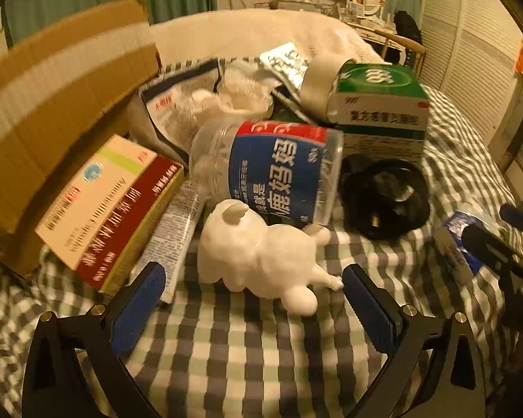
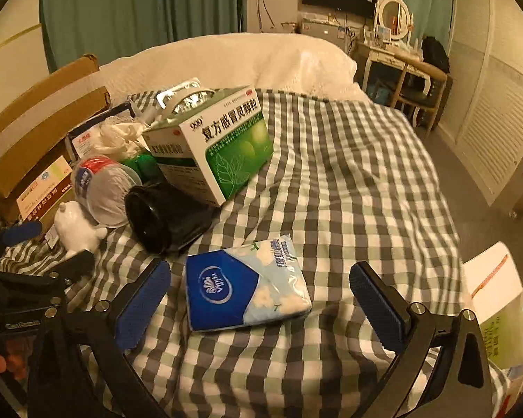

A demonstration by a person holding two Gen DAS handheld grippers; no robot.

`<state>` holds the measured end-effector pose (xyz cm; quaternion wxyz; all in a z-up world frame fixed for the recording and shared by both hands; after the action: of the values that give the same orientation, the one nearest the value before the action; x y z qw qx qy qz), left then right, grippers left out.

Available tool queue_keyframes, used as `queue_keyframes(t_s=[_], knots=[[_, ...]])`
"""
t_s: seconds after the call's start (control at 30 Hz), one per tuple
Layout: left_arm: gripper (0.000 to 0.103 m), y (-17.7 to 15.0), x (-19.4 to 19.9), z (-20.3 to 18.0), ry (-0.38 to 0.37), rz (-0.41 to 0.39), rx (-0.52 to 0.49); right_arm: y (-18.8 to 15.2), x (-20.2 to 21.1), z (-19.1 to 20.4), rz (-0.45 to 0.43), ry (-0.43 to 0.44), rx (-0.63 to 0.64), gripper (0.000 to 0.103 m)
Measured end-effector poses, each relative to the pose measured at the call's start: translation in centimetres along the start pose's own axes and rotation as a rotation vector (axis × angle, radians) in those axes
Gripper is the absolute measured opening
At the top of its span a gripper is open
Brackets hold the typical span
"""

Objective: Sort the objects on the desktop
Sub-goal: 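Grasp the white bear figurine with the left tool while the right tool grasps the Vinda tissue pack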

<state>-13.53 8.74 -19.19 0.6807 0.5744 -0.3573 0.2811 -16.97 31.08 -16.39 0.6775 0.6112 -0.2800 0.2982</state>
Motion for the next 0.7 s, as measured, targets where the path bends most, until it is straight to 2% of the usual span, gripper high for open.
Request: queue_keyframes(t_s=[0.13,0.4,0.5,0.57,0.7], knots=[[0.103,0.1,-1.1,-0.2,0.019,0.001,-0.016,-0.5,-2.0,-0.5,0.059,0.010,-0.010,0.103],[0.103,0.8,-1.4,0.0,0.015,-0.026,-0.032,-0.5,-3.0,-0.5,0.077,0.000,-0.004,0.102],[0.095,1.1,-1.5,-0.2,0.002,-0.035,-0.049,-0.6,-3.2,-0.5,0.081,-0.012,0.000,0.101],[0.084,1.2,-1.4,-0.3,-0.021,-0.032,-0.057,-0.8,-3.4,-0.5,0.083,-0.019,-0.001,0.100],[0.081,1.1,-1.2,-0.2,-0.046,-0.026,-0.054,-0.9,-3.6,-0.4,0.090,-0.036,-0.001,0.099]])
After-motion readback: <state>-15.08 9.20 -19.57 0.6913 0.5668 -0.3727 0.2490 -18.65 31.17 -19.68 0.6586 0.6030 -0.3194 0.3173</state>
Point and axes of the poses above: each gripper's, at about its wrist camera, not at the fingertips, and x roughly against the way its jaws point, z to its left, y to its top, the point moved 2 cm from there along -x, roughly the way its jaws point, and after that the axes turned 8 degrees about -x, right-handed, at the moved point
